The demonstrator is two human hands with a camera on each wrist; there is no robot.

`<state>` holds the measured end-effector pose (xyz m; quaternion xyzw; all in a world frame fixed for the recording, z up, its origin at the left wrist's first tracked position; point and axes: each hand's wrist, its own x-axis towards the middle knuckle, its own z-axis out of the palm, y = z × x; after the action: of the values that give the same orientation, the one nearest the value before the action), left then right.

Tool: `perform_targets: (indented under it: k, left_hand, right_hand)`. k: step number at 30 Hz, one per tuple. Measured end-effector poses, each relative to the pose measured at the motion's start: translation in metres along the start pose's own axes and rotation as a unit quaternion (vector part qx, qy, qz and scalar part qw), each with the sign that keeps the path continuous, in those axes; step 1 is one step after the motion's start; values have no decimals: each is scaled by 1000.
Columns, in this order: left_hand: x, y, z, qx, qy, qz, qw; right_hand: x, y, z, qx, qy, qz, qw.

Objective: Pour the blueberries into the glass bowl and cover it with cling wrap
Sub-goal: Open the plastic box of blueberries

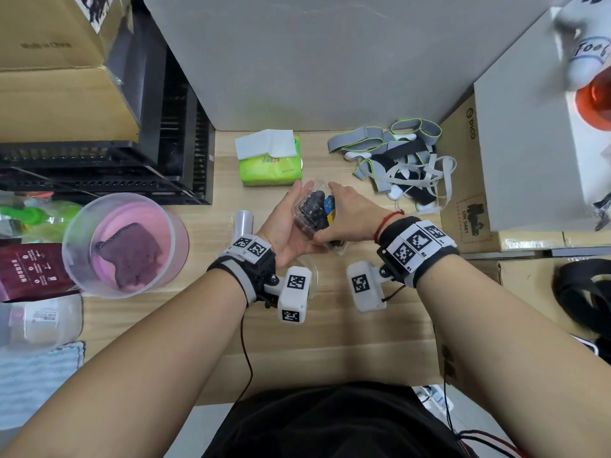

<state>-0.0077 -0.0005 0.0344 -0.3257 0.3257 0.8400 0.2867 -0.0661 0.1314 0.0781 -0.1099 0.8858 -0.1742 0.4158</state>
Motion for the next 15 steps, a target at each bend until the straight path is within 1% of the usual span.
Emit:
perform_targets:
  k: [3,8,11,15]
  left_hand:
    - [1,1,1,-7,8,7,1000]
    - [-1,4,5,25,24,20,999]
    - [0,6,11,41,12,17,999]
    - [-4,8,18,65,42,28,997]
  right_hand:
    - [2,4,-2,7,-7,-8,1000]
    - [-4,-1,-12,17,-40,-9,999]
    - [2,2,-13,19,-44,1,999]
    - [6,4,-11,24,-40,-6,999]
